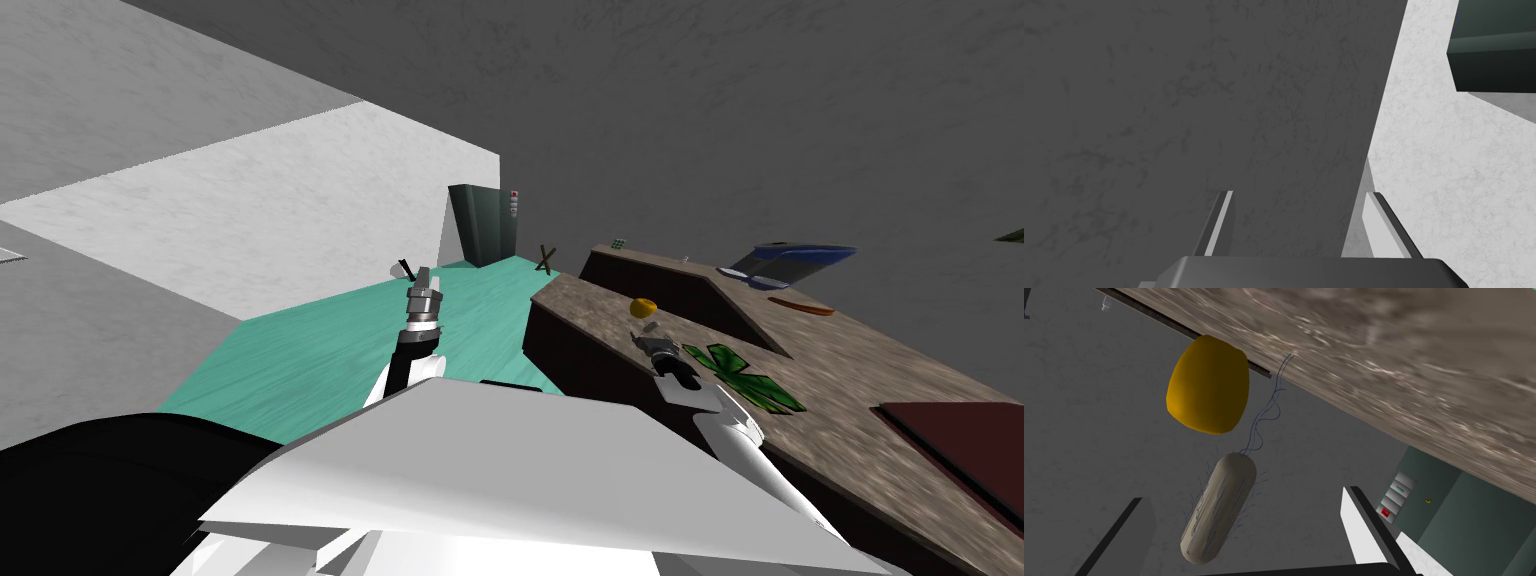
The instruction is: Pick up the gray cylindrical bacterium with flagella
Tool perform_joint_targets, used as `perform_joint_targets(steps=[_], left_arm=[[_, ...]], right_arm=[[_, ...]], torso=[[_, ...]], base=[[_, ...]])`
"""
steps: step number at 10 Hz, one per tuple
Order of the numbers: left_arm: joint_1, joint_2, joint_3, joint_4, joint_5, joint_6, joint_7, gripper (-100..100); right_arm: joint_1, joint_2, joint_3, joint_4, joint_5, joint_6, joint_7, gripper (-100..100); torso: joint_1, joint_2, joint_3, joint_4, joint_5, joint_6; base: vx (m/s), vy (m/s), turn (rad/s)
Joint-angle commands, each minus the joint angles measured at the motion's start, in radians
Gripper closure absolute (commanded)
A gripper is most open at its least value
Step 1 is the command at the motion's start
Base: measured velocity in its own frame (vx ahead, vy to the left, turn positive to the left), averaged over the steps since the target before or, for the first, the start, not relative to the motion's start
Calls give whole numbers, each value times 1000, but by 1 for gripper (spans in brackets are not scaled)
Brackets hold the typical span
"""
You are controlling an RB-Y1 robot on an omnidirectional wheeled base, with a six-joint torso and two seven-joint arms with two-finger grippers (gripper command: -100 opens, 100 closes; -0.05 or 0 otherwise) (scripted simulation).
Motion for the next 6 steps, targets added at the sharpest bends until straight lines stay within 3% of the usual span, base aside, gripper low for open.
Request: perform_joint_targets(steps=[1, 2, 3, 5, 6], left_arm=[[0, 0, 0, 0, 0, 0, 0, 0], [0, 0, 0, 0, 0, 0, 0, 0], [0, 0, 0, 0, 0, 0, 0, 0], [0, 0, 0, 0, 0, 0, 0, 0], [0, 0, 0, 0, 0, 0, 0, 0]], right_arm=[[0, 0, 0, 0, 0, 0, 0, -100], [-1, 0, -1, 2, 0, 1, 5, 0], [12, -2, 19, -28, 50, 29, -46, -100], [12, -2, 19, -28, 102, 29, -98, -100], [12, -2, 19, -28, 102, 29, -106, -100]], torso=[[0, 0, 0, 0, 0, 0], [0, 2, 1, 0, 0, 0], [1, 4, 2, 1, 0, 0], [0, 5, 3, 1, 0, 0], [0, 5, 3, 1, 0, 0]], base=[[40, -17, 12], [7, -3, 0], [19, -29, -22], [15, -22, -3], [0, 0, 0]])
